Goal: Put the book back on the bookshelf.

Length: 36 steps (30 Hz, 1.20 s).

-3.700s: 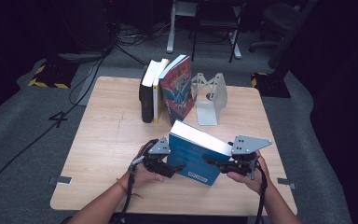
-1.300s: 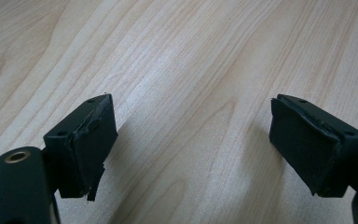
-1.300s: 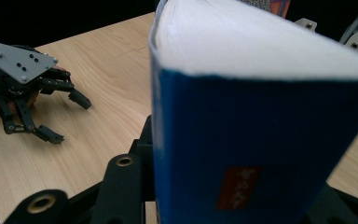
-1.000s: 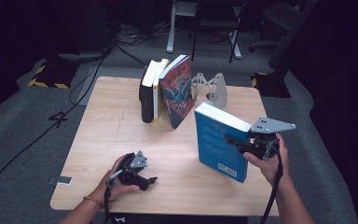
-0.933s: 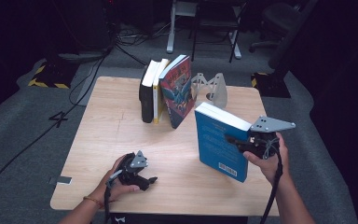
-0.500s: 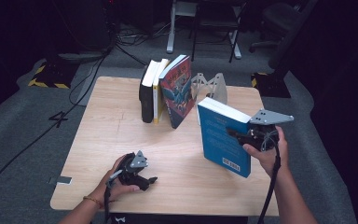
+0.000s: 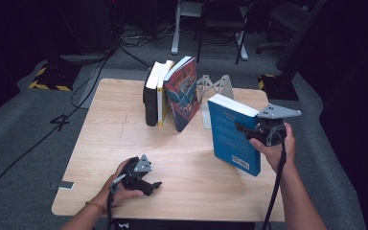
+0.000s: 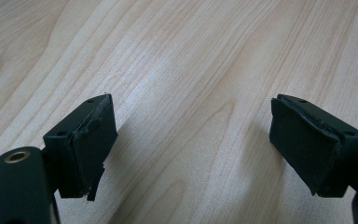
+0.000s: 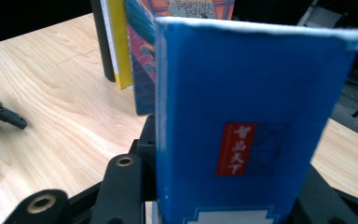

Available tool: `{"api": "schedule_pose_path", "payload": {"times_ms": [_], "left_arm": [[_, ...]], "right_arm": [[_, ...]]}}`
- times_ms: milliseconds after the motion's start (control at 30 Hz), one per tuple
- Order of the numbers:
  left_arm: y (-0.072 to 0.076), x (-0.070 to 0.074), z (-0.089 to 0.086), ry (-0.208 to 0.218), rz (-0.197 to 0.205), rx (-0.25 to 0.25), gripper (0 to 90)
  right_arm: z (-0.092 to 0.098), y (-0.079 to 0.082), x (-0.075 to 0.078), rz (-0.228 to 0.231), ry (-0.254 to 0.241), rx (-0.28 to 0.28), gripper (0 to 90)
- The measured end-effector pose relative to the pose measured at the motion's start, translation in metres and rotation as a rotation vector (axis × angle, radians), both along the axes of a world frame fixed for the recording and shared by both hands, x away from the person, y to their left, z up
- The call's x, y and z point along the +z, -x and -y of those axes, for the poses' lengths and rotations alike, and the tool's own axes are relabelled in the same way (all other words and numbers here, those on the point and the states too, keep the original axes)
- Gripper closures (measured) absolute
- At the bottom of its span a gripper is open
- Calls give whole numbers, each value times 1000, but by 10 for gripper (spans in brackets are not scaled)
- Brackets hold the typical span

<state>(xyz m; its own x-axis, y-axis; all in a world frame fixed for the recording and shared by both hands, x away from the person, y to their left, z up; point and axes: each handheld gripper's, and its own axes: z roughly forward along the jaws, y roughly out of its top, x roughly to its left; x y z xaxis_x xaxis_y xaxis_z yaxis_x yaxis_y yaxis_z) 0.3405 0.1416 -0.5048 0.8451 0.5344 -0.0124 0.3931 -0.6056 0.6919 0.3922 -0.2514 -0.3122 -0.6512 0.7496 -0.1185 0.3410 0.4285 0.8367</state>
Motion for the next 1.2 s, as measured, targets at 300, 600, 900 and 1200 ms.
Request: {"api": "schedule_pose_path", "payload": {"times_ms": [300,600,900,1200], "left_arm": [[0,0,0,0,-1,-11,155],[0,0,0,-1,-2,-13,155],[0,0,0,-1,-2,-13,155],[0,0,0,-1,-2,-14,155]], "right_arm": [[-6,-19,-1,8,-18,-47,610],[-14,-39,3,14,-26,-76,610],[-22,-58,6,24,-25,-103,610],[-27,-75,9,28,-51,-144,610]]}}
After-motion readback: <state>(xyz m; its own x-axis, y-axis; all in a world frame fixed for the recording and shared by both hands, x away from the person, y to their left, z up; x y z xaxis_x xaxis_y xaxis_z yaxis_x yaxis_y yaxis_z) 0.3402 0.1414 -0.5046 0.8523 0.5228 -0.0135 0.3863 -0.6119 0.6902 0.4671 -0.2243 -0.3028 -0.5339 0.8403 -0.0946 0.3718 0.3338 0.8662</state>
